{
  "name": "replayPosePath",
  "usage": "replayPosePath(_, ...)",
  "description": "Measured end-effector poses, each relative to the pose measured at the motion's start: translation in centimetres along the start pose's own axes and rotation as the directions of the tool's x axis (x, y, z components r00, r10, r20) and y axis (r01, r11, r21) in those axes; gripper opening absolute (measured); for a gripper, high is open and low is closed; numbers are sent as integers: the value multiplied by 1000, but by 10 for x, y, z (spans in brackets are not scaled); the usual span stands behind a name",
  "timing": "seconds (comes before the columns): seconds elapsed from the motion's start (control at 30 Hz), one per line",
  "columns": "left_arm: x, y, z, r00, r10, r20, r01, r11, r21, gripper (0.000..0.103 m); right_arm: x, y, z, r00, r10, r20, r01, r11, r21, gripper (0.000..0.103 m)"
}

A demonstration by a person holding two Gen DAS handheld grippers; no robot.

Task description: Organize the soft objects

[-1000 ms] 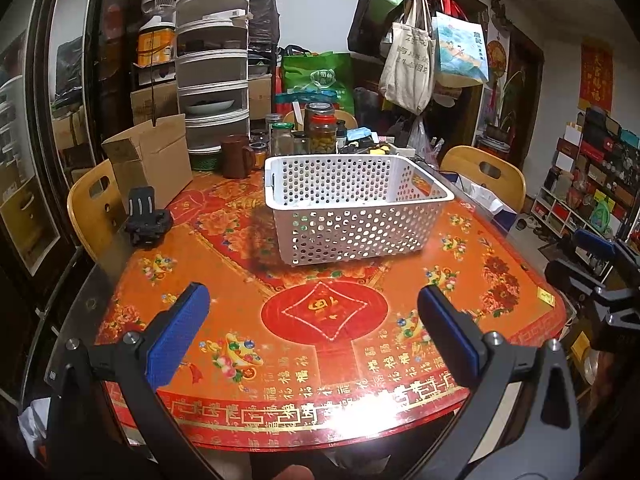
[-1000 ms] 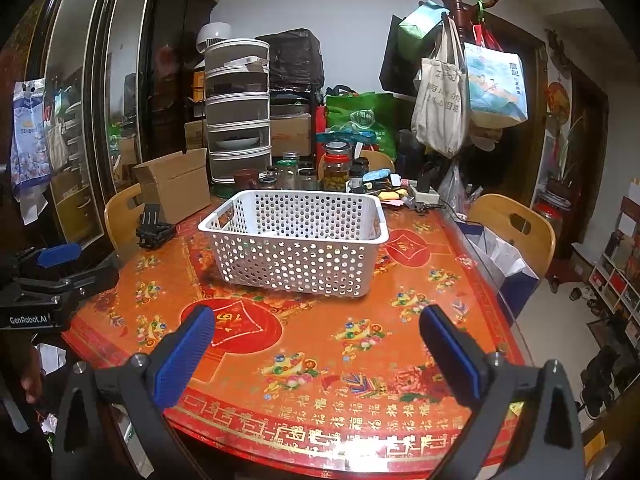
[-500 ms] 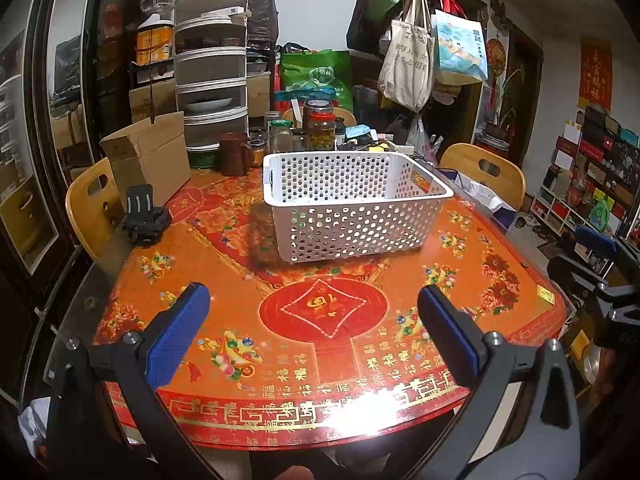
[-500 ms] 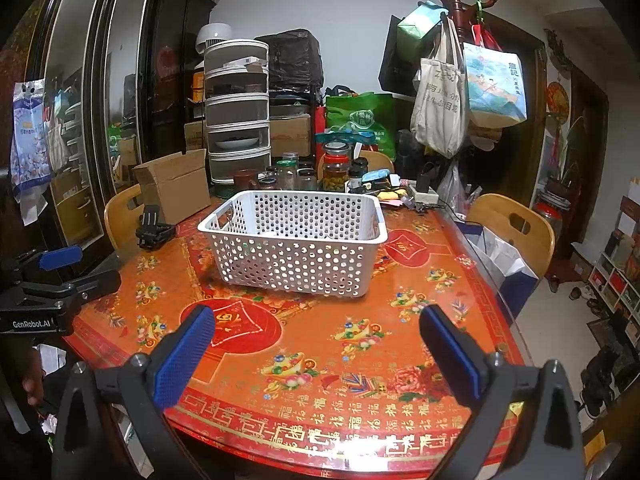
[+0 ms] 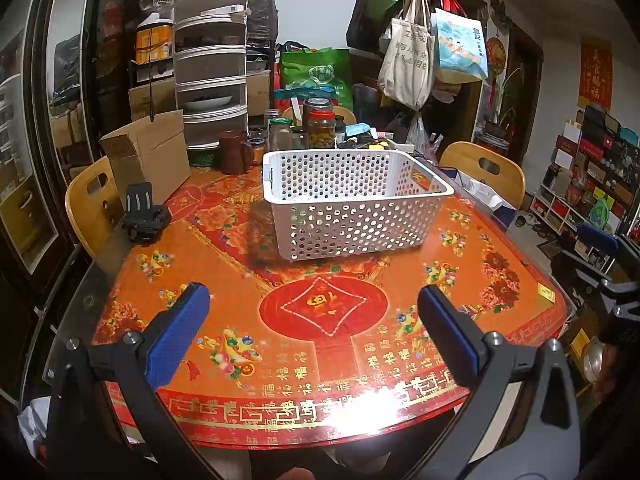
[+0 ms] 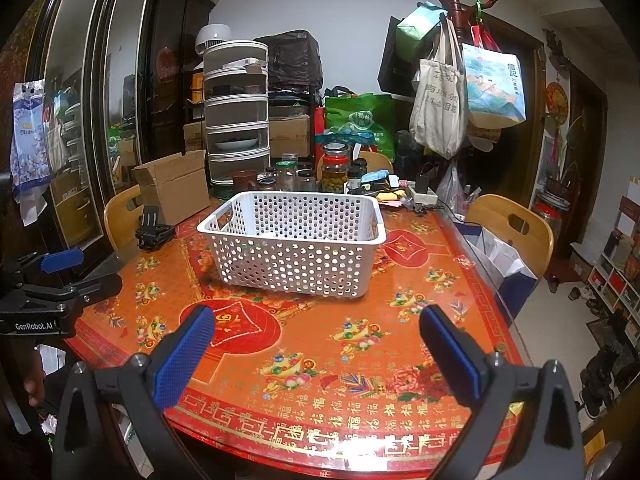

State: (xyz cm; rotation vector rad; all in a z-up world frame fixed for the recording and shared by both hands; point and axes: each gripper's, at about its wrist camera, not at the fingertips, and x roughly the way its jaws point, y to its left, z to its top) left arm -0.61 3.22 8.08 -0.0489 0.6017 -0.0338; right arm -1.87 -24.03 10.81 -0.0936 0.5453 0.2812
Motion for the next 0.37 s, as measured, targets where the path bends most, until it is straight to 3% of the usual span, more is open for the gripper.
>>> replayPosePath(0.37, 0, -1, -1, 1000, 3, 7, -3, 1000, 6, 103, -1, 0, 0, 1000, 0, -2, 0, 1000, 0, 102)
